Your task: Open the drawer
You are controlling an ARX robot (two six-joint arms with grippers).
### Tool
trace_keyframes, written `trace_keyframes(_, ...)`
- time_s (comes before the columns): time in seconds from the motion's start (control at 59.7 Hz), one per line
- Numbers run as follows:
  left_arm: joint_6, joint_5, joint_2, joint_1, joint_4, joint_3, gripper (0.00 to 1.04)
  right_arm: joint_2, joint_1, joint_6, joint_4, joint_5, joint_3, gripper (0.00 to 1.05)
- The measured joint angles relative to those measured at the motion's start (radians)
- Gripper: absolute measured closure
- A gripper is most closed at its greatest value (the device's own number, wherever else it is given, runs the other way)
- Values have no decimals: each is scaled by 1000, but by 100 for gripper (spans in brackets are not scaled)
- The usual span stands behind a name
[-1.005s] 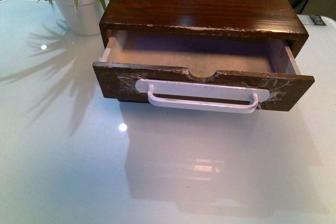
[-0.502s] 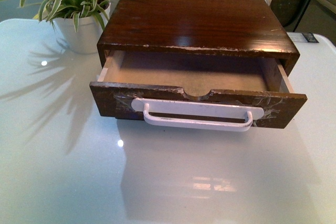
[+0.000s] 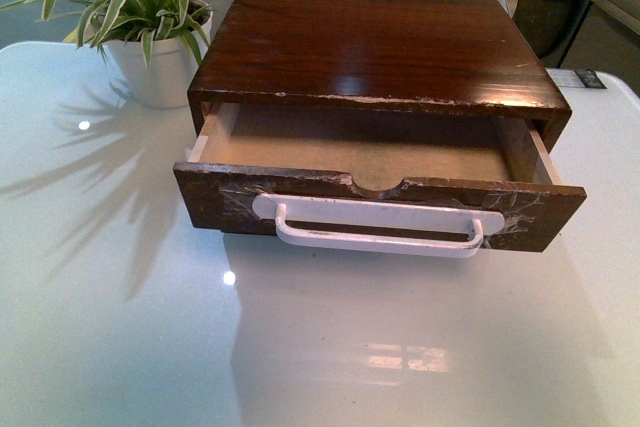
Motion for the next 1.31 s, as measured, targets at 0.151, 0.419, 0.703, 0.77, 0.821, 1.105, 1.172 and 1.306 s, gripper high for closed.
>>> trace_keyframes(0.151, 0, 0, -106, 0, -95, 0, 103, -69, 0, 0, -68, 0, 0, 103)
trace_keyframes(0.419, 0, 0, -250, 0, -235, 0, 103, -160, 0, 0, -158, 0, 0, 103)
trace_keyframes(0.703, 0, 0, -360, 0, -343, 0, 103, -346, 0, 0, -368, 0, 0, 103)
trace_keyframes(0.77, 0, 0, -380, 0, -364, 0, 103, -369, 0, 0, -375, 0, 0, 103)
trace_keyframes(0.821, 0, 0, -395, 0, -376, 0, 103, -372, 0, 0, -377, 0, 0, 103)
trace_keyframes(1.105, 0, 0, -596, 0, -589, 0, 103, -374, 0, 0, -378, 0, 0, 103)
trace_keyframes(1.172, 0, 0, -603, 0, -591, 0, 103, -375, 0, 0, -378, 0, 0, 103)
trace_keyframes(1.306, 0, 0, -605, 0, -593, 0, 103, -375, 0, 0, -378, 0, 0, 103)
